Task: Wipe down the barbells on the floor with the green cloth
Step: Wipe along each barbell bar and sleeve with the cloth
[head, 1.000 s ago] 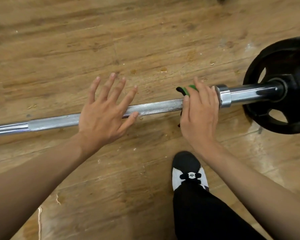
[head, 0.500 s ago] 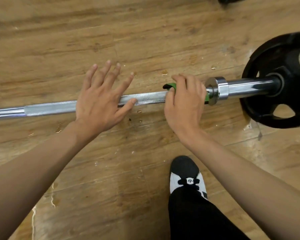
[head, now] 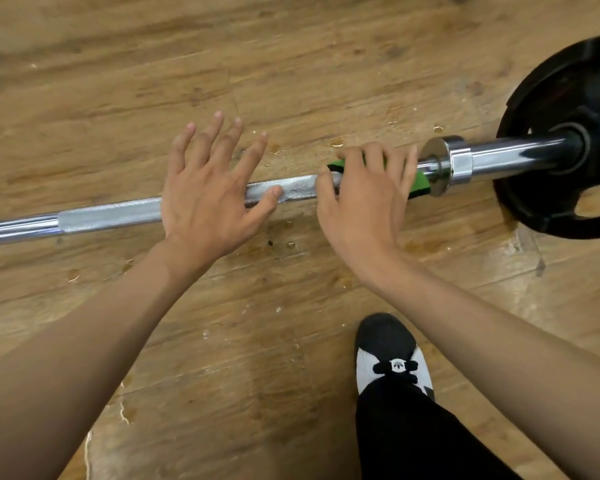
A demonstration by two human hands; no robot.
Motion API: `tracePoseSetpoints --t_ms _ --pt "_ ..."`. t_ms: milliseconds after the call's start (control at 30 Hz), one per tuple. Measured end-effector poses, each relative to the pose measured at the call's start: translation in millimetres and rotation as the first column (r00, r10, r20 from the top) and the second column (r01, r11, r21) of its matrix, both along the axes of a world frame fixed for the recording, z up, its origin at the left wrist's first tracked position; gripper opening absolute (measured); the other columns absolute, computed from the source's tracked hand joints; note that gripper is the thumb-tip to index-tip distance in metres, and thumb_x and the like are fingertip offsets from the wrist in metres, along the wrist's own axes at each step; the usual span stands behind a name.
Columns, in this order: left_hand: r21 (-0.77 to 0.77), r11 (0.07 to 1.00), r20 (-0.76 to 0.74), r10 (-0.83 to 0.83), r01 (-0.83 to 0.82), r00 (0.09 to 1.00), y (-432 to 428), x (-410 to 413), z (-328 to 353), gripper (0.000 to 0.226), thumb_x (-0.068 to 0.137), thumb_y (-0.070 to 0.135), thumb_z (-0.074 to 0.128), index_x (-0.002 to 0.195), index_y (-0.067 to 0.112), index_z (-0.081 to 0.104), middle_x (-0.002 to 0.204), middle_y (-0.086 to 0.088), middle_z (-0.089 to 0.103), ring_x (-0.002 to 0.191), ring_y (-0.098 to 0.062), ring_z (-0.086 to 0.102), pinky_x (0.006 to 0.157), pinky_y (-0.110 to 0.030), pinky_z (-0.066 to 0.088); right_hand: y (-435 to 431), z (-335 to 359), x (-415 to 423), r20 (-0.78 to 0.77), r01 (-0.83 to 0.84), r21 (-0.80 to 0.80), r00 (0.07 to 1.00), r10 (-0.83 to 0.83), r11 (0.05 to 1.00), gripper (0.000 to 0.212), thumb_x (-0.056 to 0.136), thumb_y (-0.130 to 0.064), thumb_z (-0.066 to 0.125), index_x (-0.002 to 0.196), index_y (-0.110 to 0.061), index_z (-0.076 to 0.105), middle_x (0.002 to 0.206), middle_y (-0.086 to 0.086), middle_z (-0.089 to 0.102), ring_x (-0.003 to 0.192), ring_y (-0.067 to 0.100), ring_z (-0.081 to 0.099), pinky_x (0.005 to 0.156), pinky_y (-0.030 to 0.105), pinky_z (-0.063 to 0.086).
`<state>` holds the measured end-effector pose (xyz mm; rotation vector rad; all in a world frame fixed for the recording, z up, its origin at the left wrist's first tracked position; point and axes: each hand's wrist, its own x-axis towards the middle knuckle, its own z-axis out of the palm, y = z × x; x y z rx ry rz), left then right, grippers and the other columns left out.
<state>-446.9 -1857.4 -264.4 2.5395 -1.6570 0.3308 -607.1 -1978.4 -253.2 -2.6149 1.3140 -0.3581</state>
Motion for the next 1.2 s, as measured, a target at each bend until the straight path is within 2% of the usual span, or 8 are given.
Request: tracePoseSetpoints --t_ms 233,400,500,567,733,967,1133,1200 --pt "-0.042 0.999 0.049 -0.008 0.010 0.999 2.7 0.2 -4.5 0.070 0.104 0.067 0.031 0.154 0.021 0.050 0.157 -0.016 0.049 0.150 -0.036 0.038 0.124 -0.053 0.021 -38.4 -18.5 -37.7 0.044 -0.604 -0.268 0.770 0.636 0.750 0.048 0.094 0.008 0.058 0.140 -0.005 0.062 0.135 0.012 0.065 0.127 0.034 0.057 0.122 0.044 0.029" --pt "-0.028 1.000 0.029 -0.004 0.005 1.000 4.4 -0.3 -2.4 0.071 0.103 0.067 0.029 0.154 0.021 0.048 0.159 -0.015 0.048 0.151 -0.036 0.036 0.122 -0.052 0.020 -35.1 -10.0 -49.3 0.027 -0.204 -0.093 0.978 0.208 0.974 0.047 0.103 -0.015 0.043 0.148 0.000 0.047 0.146 0.021 0.052 0.142 0.037 0.044 0.130 0.046 0.006" --pt "-0.021 1.000 0.030 -0.010 0.010 0.999 3.2 -1.6 -2.7 0.071 0.103 0.068 0.030 0.153 0.021 0.049 0.158 -0.014 0.048 0.150 -0.036 0.038 0.120 -0.052 0.021 -12.2 -7.9 -17.8 0.111 -0.007 -0.083 0.994 0.016 0.996 0.032 0.104 -0.020 0.045 0.124 -0.005 0.066 0.119 0.016 0.064 0.118 0.039 0.055 0.117 0.047 0.026" --pt "-0.016 1.000 0.026 -0.007 0.007 1.000 2.9 -2.3 -3.1 0.072 0.103 0.068 0.029 0.153 0.021 0.049 0.158 -0.015 0.049 0.149 -0.037 0.038 0.120 -0.052 0.022 -0.7 -9.5 -3.3 0.169 -0.162 -0.093 0.970 0.176 0.982 0.026 0.095 -0.008 0.054 0.114 -0.009 0.071 0.109 0.011 0.067 0.107 0.037 0.059 0.102 0.043 0.033" --pt "-0.020 1.000 0.027 -0.007 0.008 1.000 5.1 -2.2 -3.5 0.071 0.103 0.067 0.031 0.153 0.020 0.050 0.155 -0.015 0.051 0.148 -0.037 0.040 0.119 -0.053 0.025 -21.1 -16.9 -37.4 0.022 -0.661 -0.164 0.740 0.672 0.733 0.071 0.085 0.017 0.055 0.153 -0.002 0.045 0.155 0.015 0.049 0.143 0.032 0.044 0.121 0.046 0.030" --pt "-0.017 1.000 0.036 -0.007 0.008 0.999 6.2 -3.4 -3.9 0.070 0.102 0.067 0.034 0.151 0.020 0.052 0.155 -0.014 0.052 0.147 -0.038 0.040 0.119 -0.052 0.024 -12.7 -4.5 -60.6 0.011 -0.159 0.047 0.987 0.159 0.986 0.092 0.075 0.007 0.049 0.160 0.006 0.013 0.166 0.029 0.019 0.157 0.041 0.010 0.128 0.054 -0.004" --pt "-0.008 1.000 0.035 -0.003 0.003 0.999 7.6 -5.2 -3.2 0.071 0.103 0.068 0.032 0.151 0.020 0.053 0.154 -0.016 0.052 0.146 -0.037 0.041 0.117 -0.051 0.024 10.4 0.1 -5.9 0.096 0.180 0.141 0.976 -0.195 0.973 0.072 0.089 -0.048 0.042 0.143 -0.002 0.050 0.146 0.016 0.050 0.148 0.035 0.030 0.126 0.058 -0.006" --pt "-0.016 1.000 0.032 -0.012 0.013 0.999 6.1 -5.2 -3.2 0.071 0.103 0.068 0.032 0.150 0.020 0.053 0.153 -0.016 0.053 0.145 -0.037 0.042 0.117 -0.052 0.025 17.2 -2.6 -1.9 0.121 0.074 0.008 0.990 -0.074 0.997 0.060 0.091 -0.051 0.044 0.126 -0.005 0.064 0.130 0.012 0.060 0.135 0.033 0.046 0.127 0.057 0.003"
